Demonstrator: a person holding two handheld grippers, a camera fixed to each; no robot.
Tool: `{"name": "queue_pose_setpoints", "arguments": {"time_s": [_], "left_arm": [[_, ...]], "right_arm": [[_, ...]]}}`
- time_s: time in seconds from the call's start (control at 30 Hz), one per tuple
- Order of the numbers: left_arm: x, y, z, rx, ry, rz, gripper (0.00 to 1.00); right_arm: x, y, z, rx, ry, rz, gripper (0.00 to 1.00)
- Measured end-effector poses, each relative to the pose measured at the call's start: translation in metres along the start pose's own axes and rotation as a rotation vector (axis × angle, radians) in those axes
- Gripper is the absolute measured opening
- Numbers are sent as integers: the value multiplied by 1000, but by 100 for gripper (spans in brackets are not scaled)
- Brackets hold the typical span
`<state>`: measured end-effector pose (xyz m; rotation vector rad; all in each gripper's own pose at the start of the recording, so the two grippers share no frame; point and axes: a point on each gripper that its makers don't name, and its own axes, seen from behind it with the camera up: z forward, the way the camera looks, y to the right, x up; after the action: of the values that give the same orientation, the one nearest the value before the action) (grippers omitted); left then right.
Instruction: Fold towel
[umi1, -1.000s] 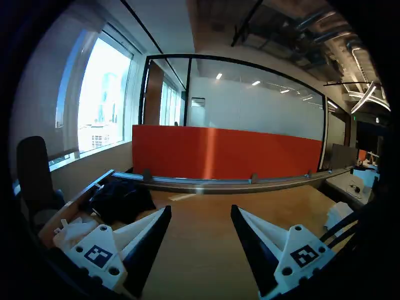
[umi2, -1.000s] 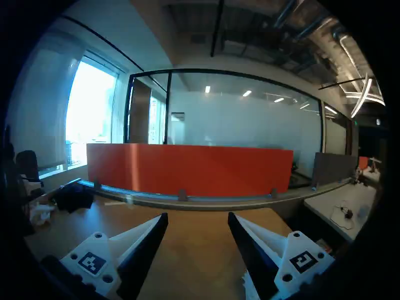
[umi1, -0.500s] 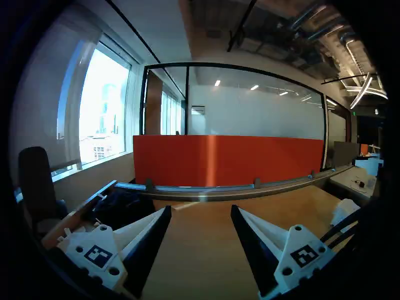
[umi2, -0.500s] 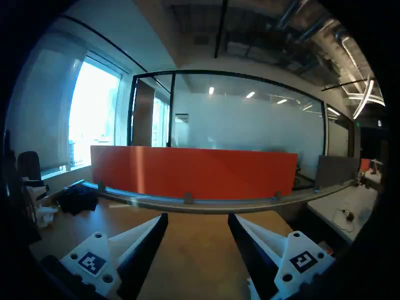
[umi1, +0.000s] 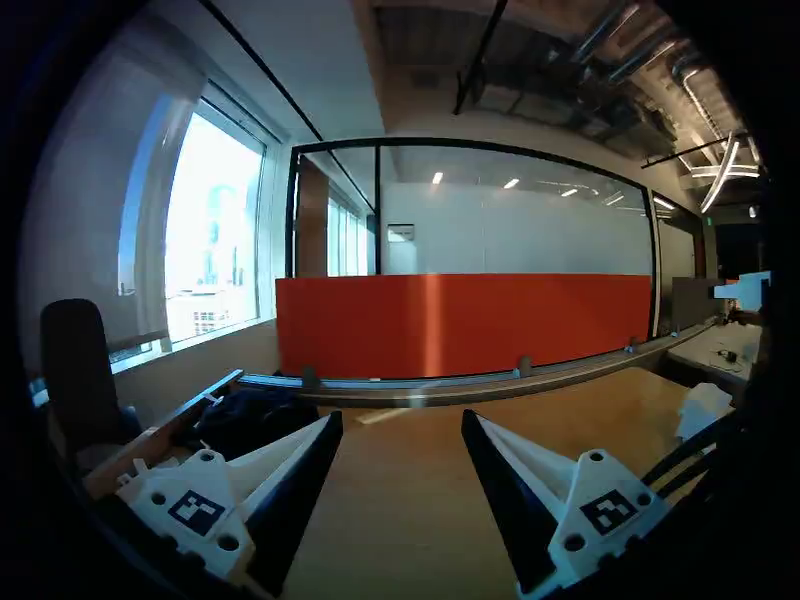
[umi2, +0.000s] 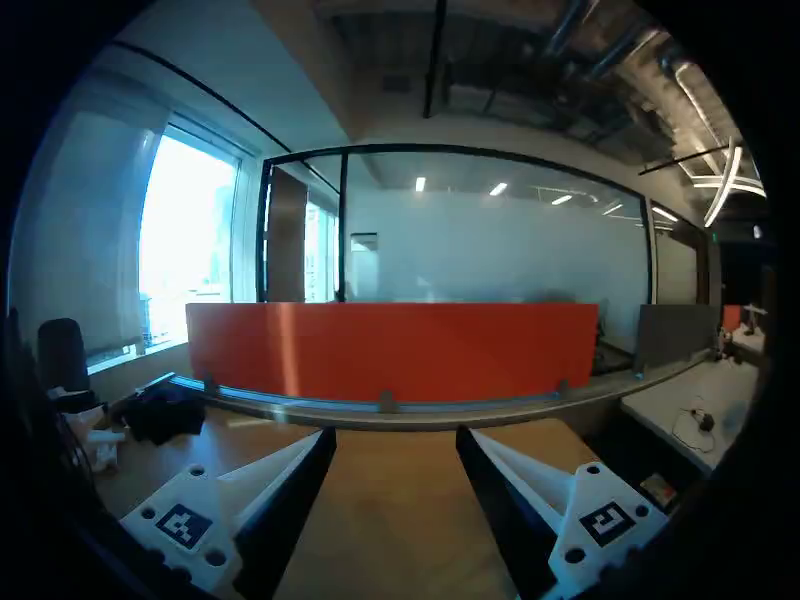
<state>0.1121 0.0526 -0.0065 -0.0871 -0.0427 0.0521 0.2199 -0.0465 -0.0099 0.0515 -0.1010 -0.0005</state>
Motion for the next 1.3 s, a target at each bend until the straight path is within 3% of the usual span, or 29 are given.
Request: {"name": "queue_pose_setpoints", "arguments": {"time_s": [0.47,0.77,1.3], "left_arm": [[-60,-26,-2,22,53,-11,88],[-98,-33,2,31,72,-34,88],[-130,-45,7,51,91,-59,88]], "right_arm": [[-27,1,9,-30,1,-31,92],[-53,0,16,-55,-14,-50,92],[-81,0,21,-80,-46,-40,92]]}}
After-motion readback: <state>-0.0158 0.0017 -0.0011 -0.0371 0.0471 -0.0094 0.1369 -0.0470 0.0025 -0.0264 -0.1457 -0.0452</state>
